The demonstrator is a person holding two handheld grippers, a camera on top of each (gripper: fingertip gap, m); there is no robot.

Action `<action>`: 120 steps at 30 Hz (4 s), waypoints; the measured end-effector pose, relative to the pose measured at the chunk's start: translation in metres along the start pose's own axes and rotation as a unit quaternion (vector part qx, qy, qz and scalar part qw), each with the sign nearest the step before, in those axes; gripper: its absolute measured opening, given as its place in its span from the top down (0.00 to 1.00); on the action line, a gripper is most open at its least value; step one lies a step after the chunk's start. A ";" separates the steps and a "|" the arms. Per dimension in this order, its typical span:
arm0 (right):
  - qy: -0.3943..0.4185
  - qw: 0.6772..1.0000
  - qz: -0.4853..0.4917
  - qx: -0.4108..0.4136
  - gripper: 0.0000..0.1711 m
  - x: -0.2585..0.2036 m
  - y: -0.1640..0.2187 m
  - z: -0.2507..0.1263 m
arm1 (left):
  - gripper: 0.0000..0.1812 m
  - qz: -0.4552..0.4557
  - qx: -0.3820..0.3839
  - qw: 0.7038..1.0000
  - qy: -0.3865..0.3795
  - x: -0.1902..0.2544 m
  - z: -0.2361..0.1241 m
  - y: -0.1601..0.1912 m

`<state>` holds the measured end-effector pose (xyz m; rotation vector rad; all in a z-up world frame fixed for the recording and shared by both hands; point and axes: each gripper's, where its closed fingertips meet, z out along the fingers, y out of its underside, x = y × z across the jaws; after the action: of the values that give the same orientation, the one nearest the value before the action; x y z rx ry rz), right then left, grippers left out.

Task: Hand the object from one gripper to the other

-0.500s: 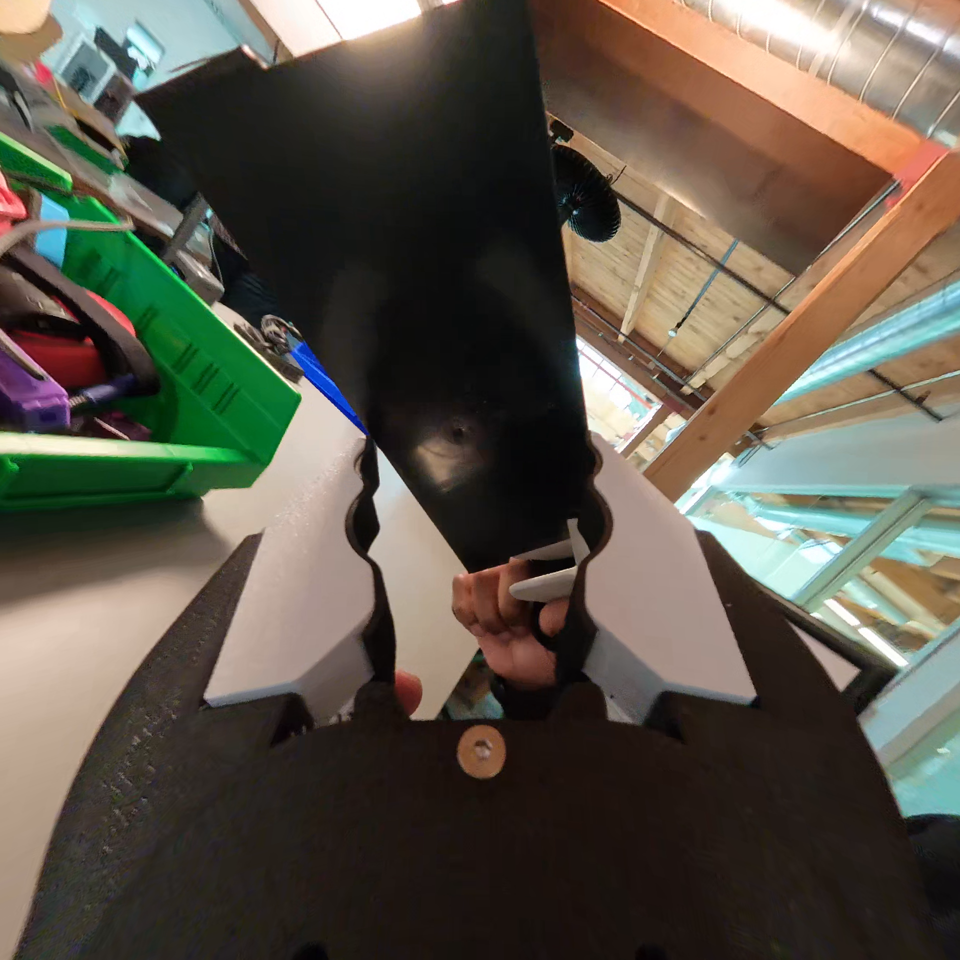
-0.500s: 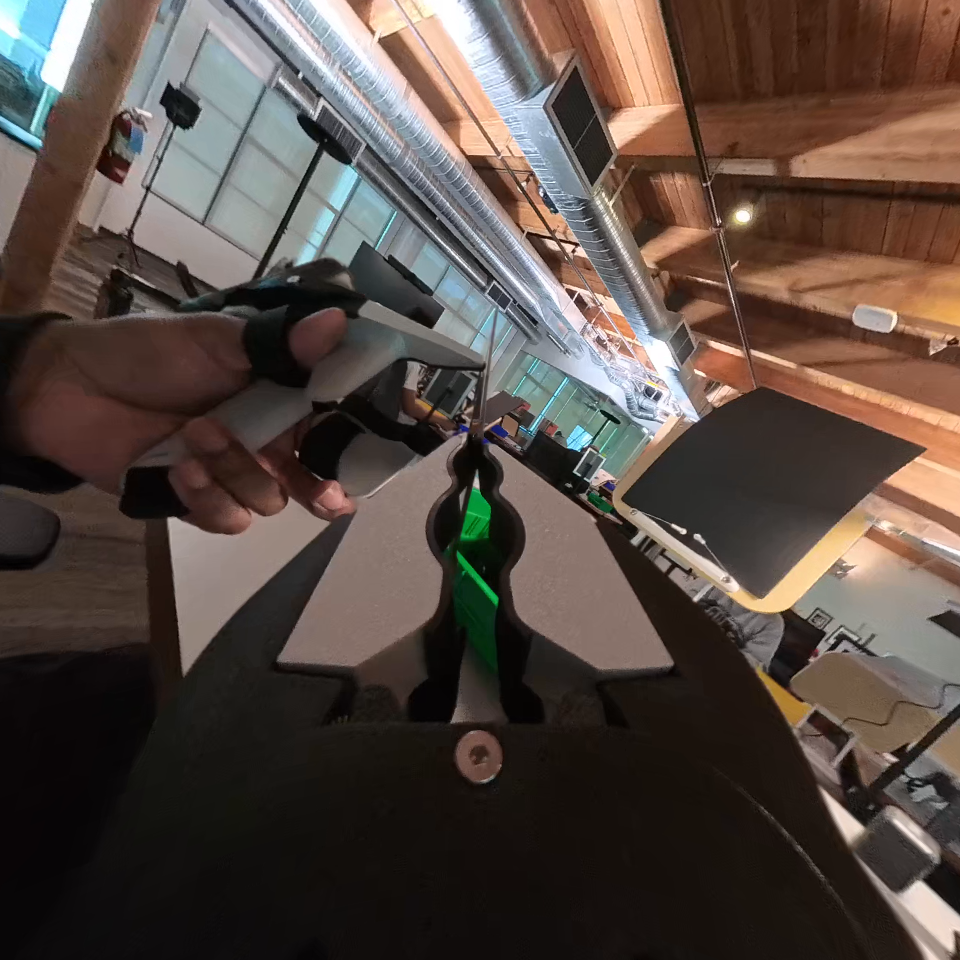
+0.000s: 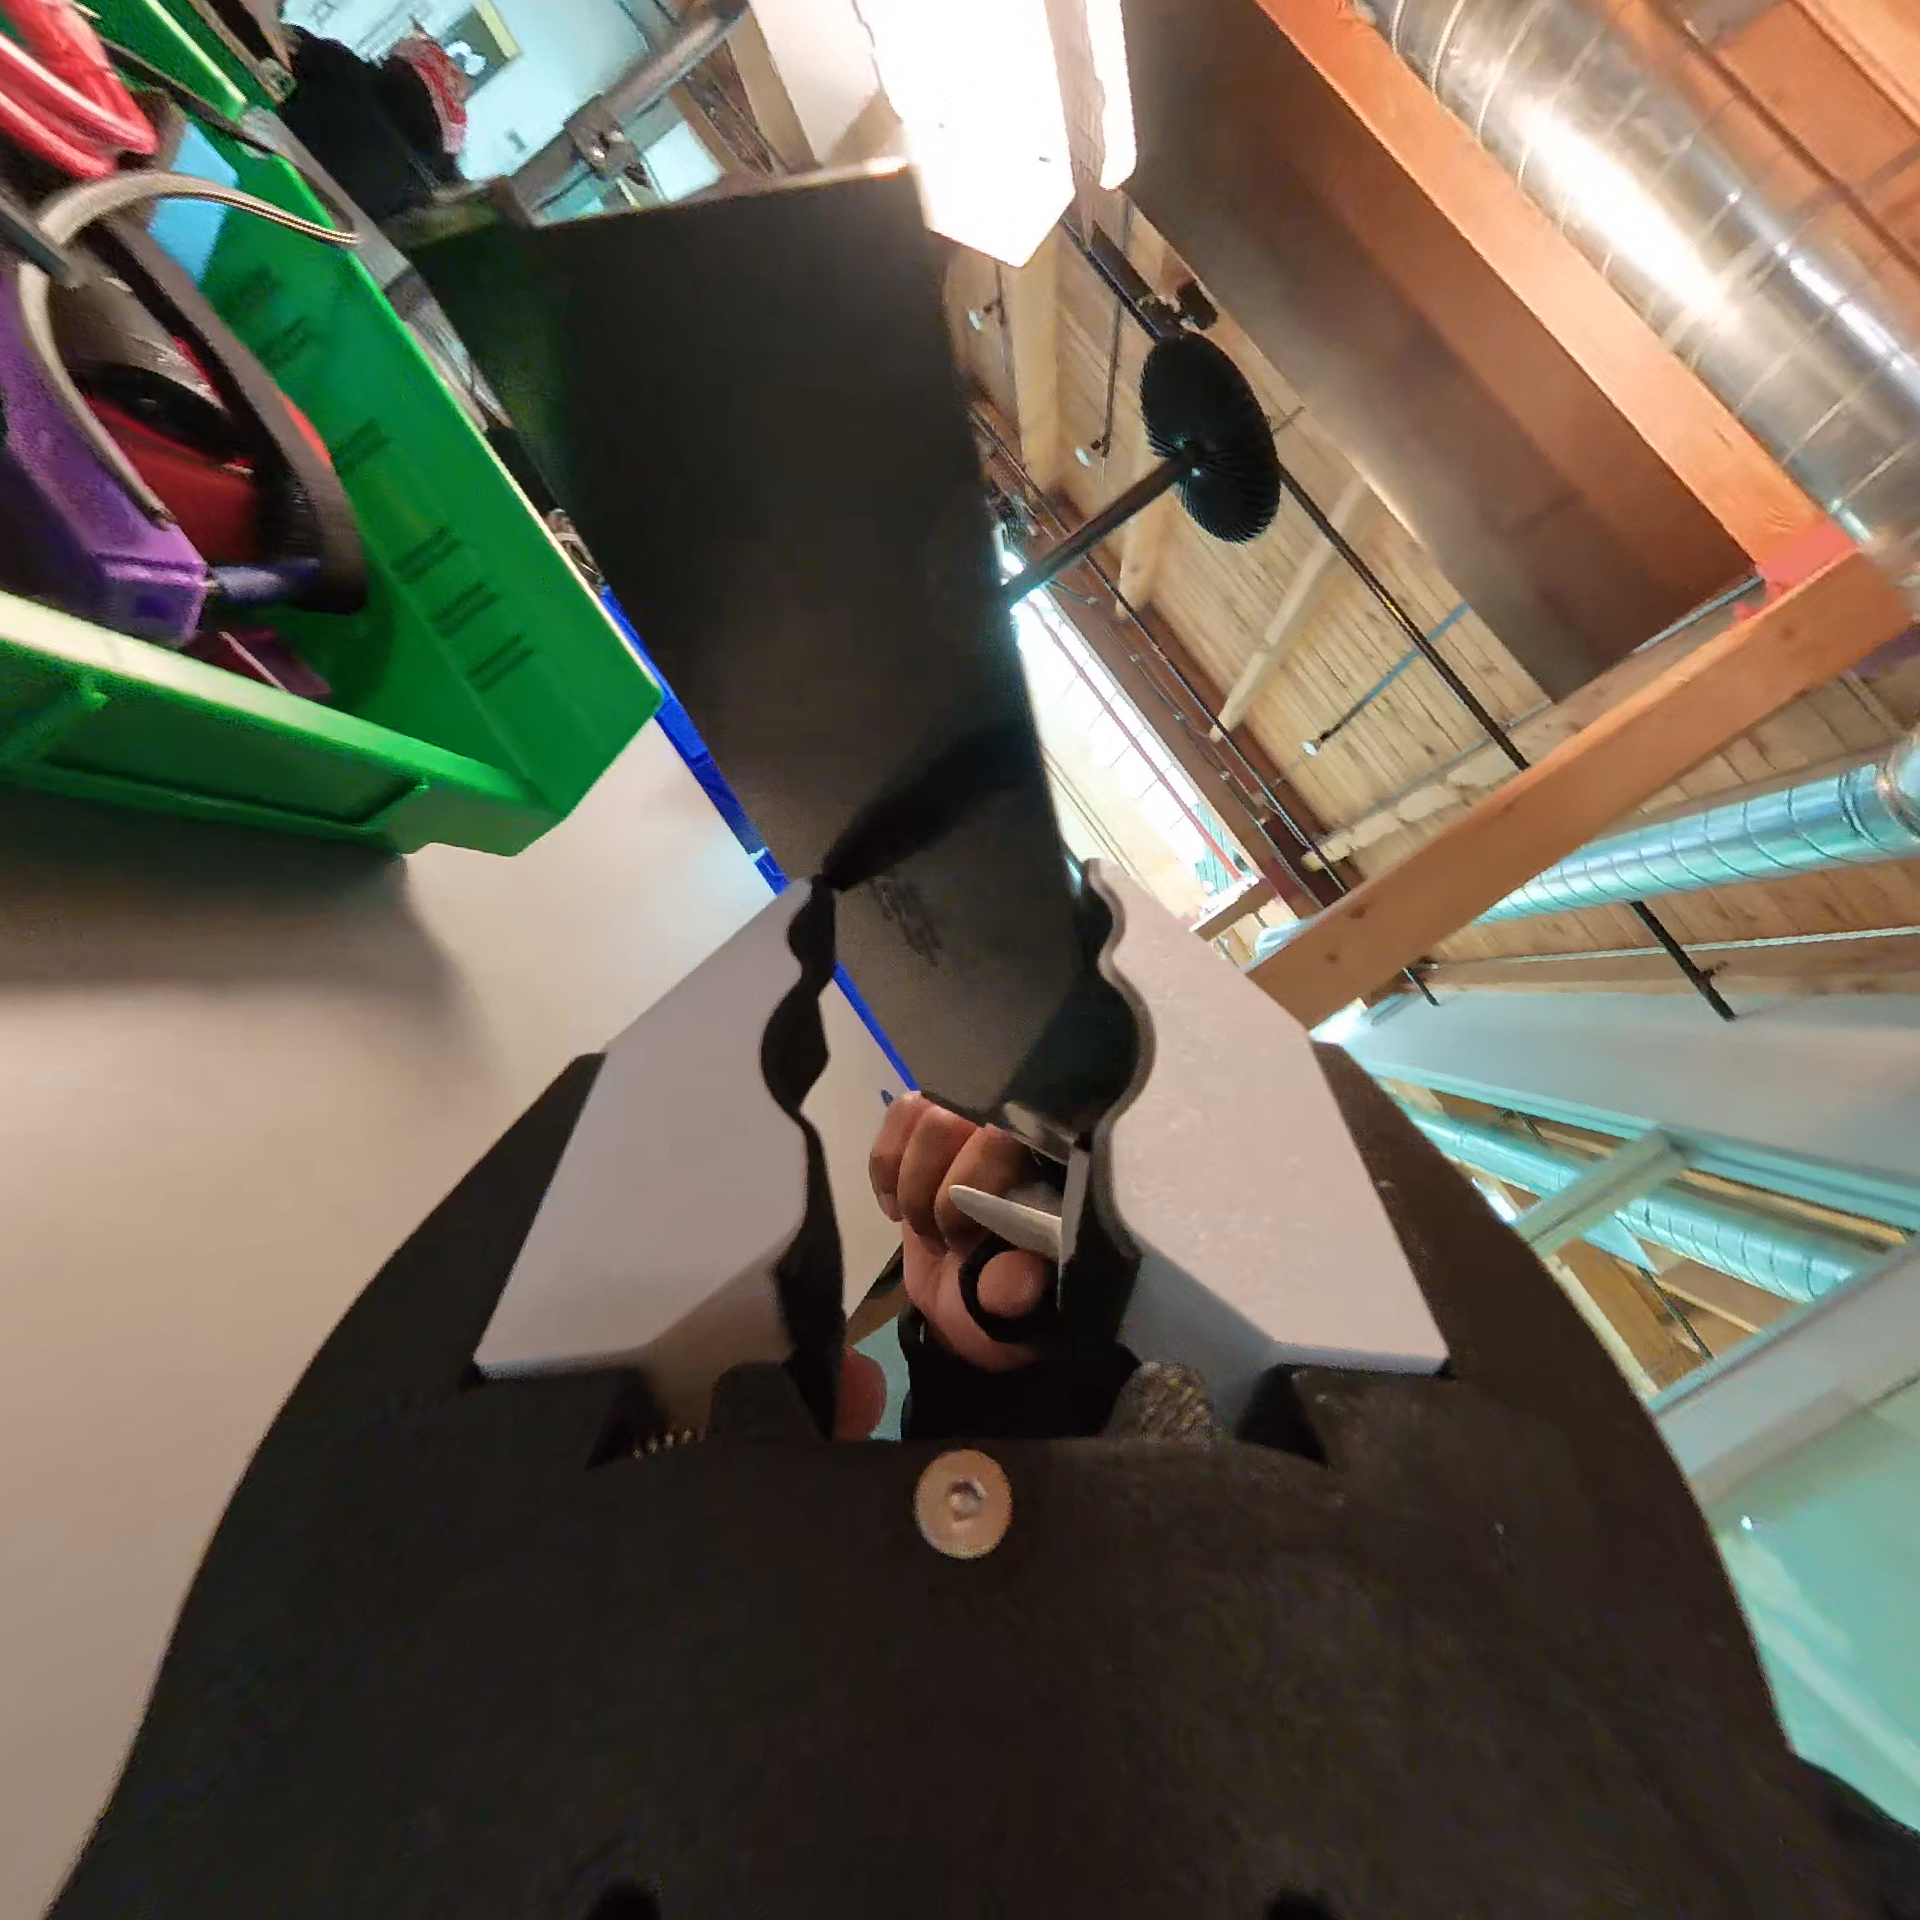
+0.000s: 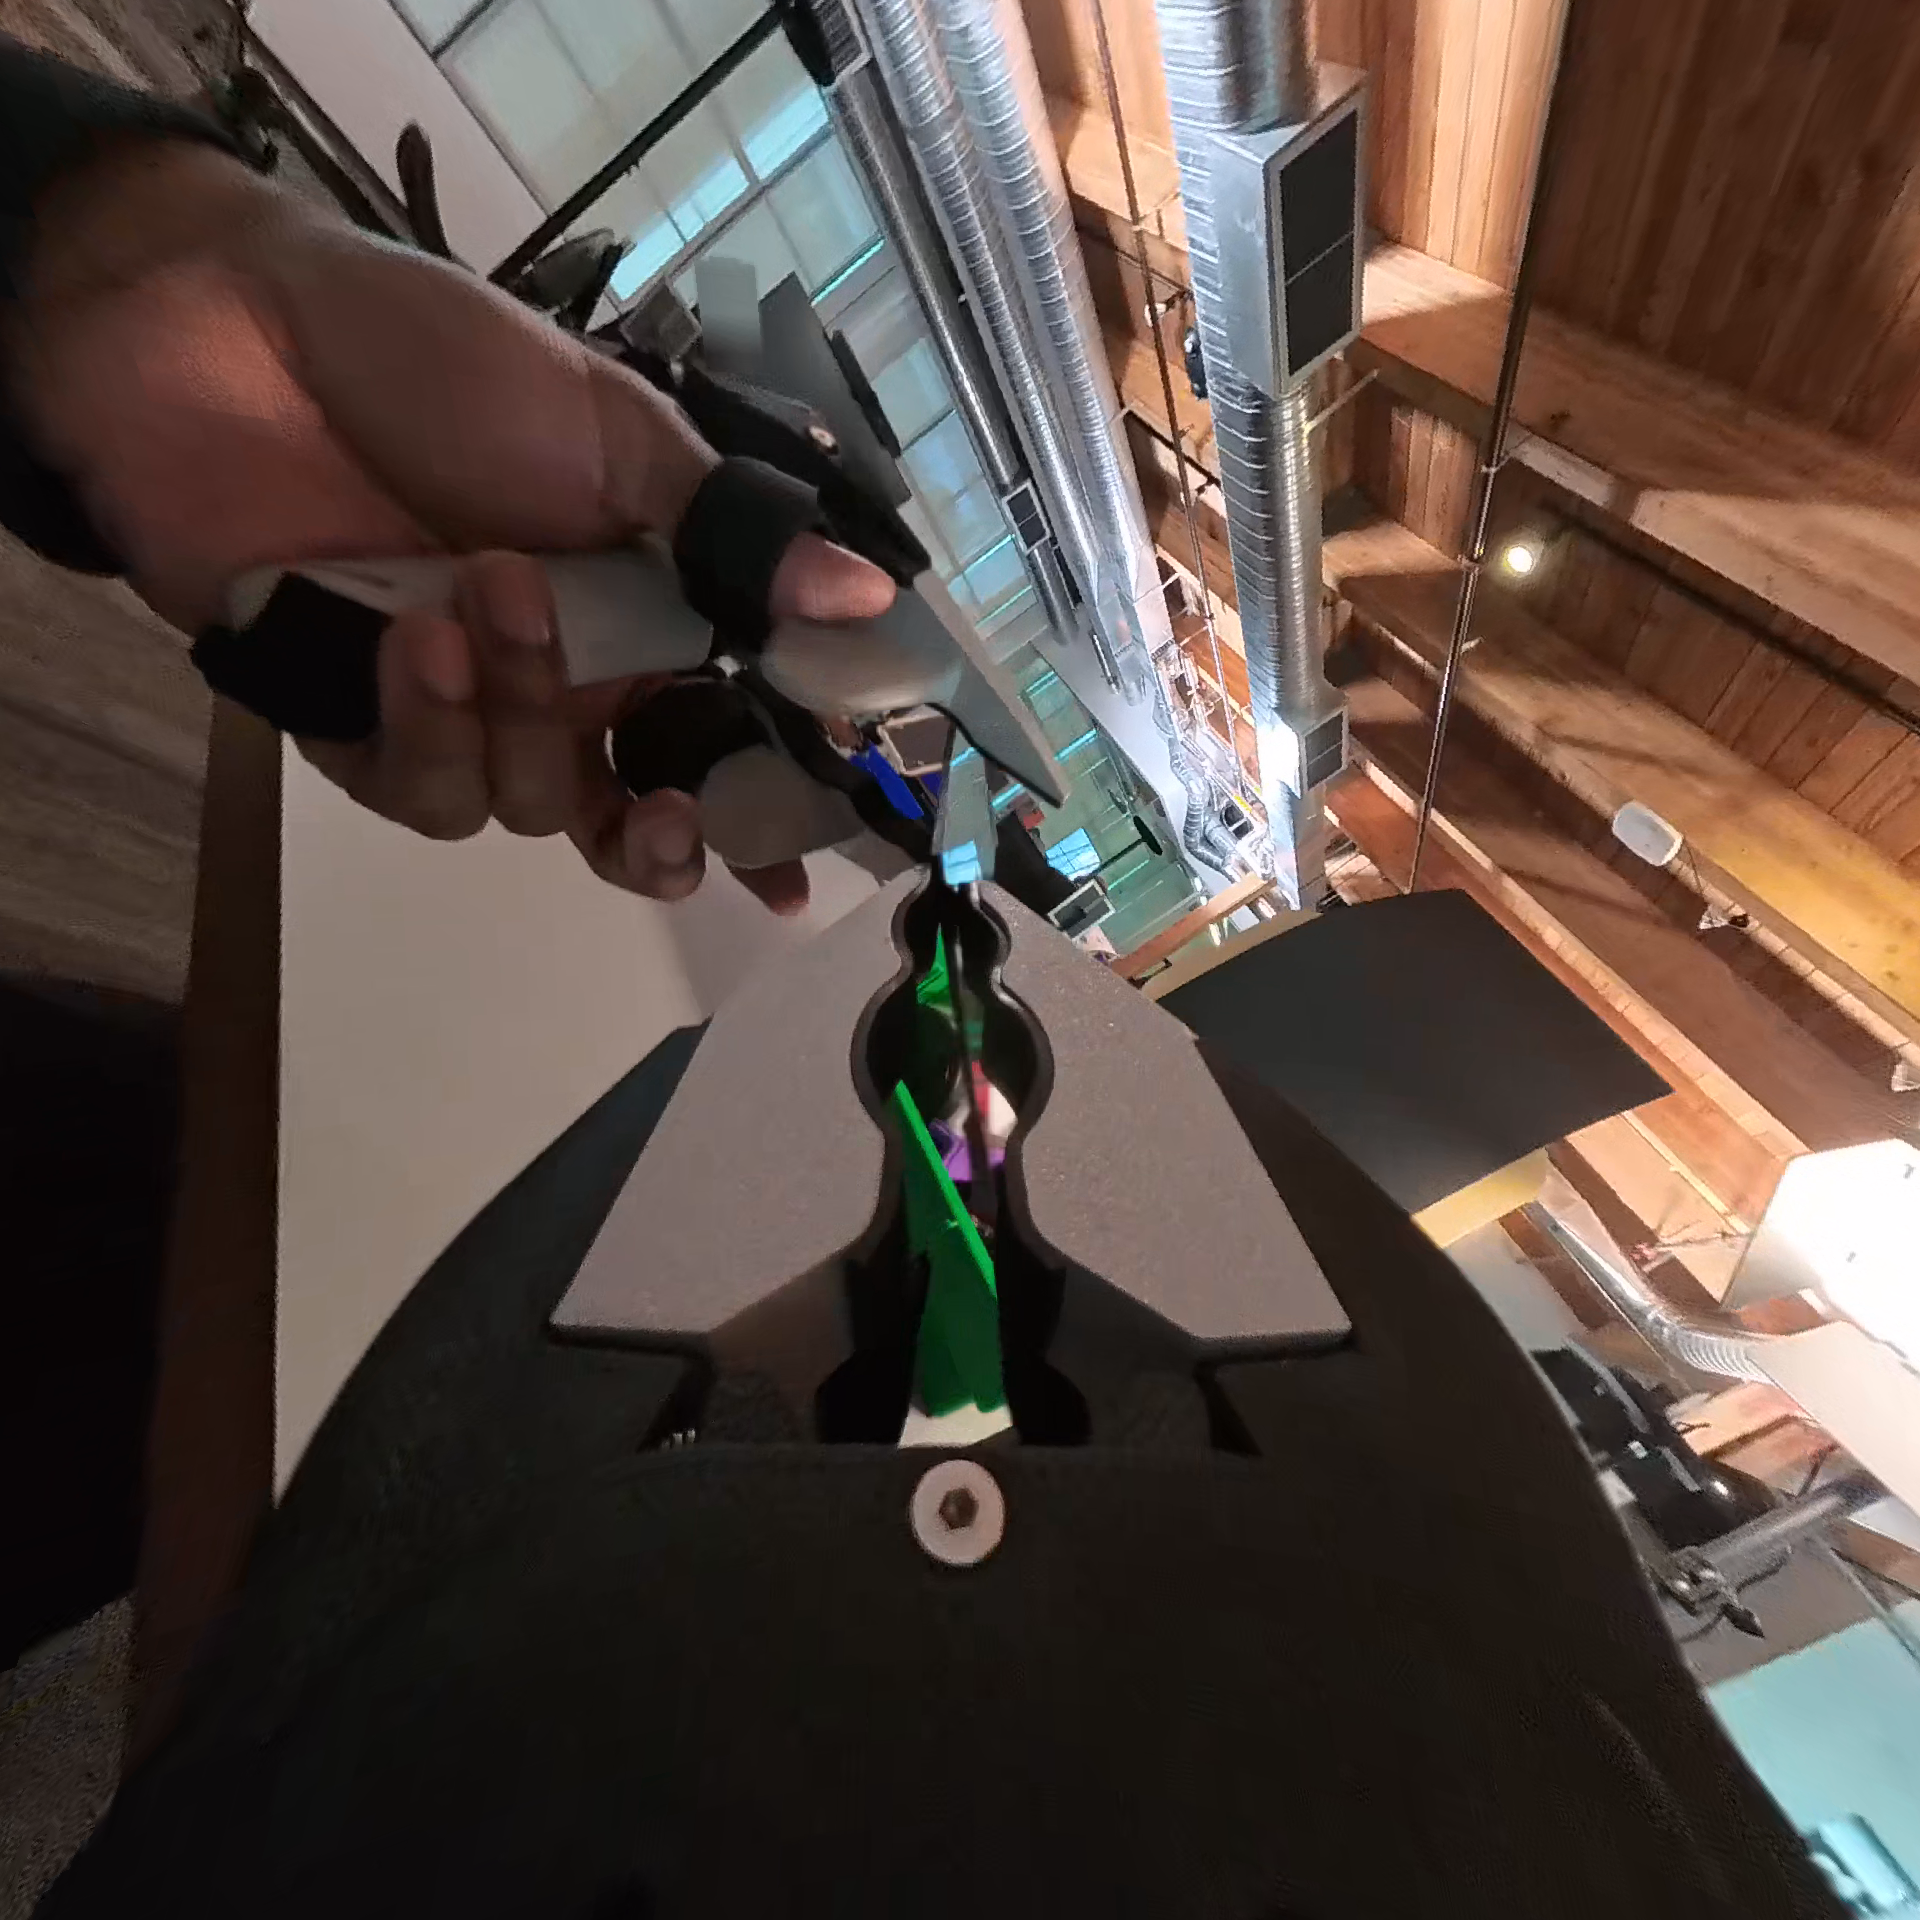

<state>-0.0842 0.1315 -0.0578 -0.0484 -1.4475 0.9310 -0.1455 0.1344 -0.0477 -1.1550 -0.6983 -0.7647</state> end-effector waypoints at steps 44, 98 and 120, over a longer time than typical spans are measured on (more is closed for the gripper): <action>0.015 0.986 0.148 0.077 0.98 0.038 -0.006 -0.024 | 0.56 -0.117 -0.009 0.989 0.087 0.015 0.004 -0.001; -0.052 0.848 0.513 0.125 0.98 0.033 0.005 -0.001 | 0.89 0.043 0.077 0.984 0.155 0.031 -0.004 -0.011; -0.059 0.984 0.148 0.084 0.96 -0.005 -0.009 -0.009 | 0.59 -0.078 -0.004 0.997 -0.004 -0.009 0.011 0.017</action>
<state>-0.0710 0.1272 -0.0586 -0.0864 -1.4891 1.3172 -0.1376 0.1508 -0.0615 -1.1208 -0.7991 -0.8965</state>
